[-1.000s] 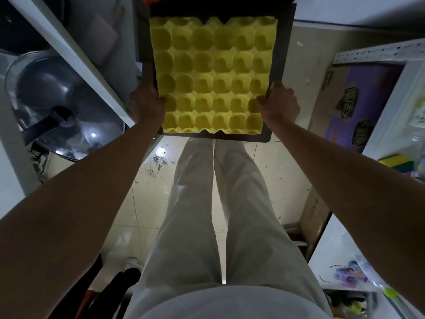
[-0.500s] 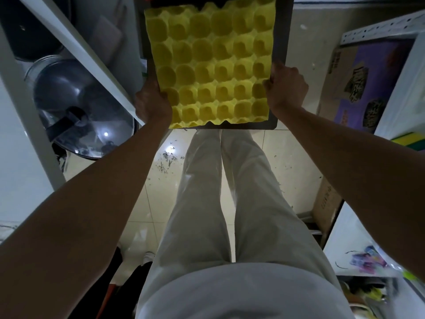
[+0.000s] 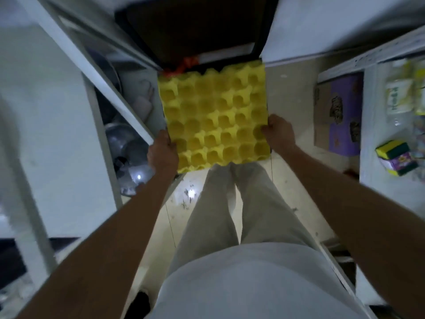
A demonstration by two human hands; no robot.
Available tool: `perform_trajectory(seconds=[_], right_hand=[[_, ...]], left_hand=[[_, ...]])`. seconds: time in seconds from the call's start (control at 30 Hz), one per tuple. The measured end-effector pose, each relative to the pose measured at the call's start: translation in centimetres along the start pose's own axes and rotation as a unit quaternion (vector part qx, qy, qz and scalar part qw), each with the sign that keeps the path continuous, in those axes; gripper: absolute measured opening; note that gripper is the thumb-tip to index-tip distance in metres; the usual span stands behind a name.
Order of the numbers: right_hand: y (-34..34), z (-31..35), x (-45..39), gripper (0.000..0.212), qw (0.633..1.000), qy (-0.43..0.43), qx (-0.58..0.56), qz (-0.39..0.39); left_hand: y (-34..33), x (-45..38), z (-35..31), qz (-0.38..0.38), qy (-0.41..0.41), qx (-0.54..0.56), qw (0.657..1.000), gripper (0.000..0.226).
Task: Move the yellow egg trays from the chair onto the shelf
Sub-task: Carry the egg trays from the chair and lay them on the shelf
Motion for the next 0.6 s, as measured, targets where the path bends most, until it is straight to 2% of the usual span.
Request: perform_trajectory(seconds=[0.07, 0.17, 0.3, 0.47, 0.6], right_hand=[[2.5, -0.9, 3.3, 0.015, 0.998, -0.007, -0.058, -0.036], [6.1, -3.5, 9.7, 0.027, 0.989, -0.022, -0.114, -0.092], [7.6, -9.8, 20.0, 0.032, 0.964, -0.098, -0.163, -0.183], [5.0, -18.6, 33.8, 0.013, 0.886, -0.264, -0.226, -0.308], [2.3, -22.6, 45.7, 0.021, 0.828, -0.353, -0.259, -0.350]], left_hand=[[1.0, 1.4, -1.5, 0.006, -0.032, 0.017, 0.999, 0.015], [1.9, 3.7, -5.1, 0.032, -0.115, 0.053, 0.991, 0.013], [1.0, 8.2, -11.5, 0.092, -0.269, 0.087, 0.955, 0.017], [-1.9, 17.6, -18.6, 0.149, -0.452, 0.072, 0.877, 0.019], [-3.1, 27.8, -22.5, 0.193, -0.534, 0.041, 0.822, 0.015]])
Point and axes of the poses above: each hand's wrist, its own x-axis away from the middle knuckle, its own y-axis out of the back of the hand, z = x × y, the point moved 8 cm from there along -x, towards the middle knuckle, and after that the axes turned 12 degrees about x, right-handed, at the moved point
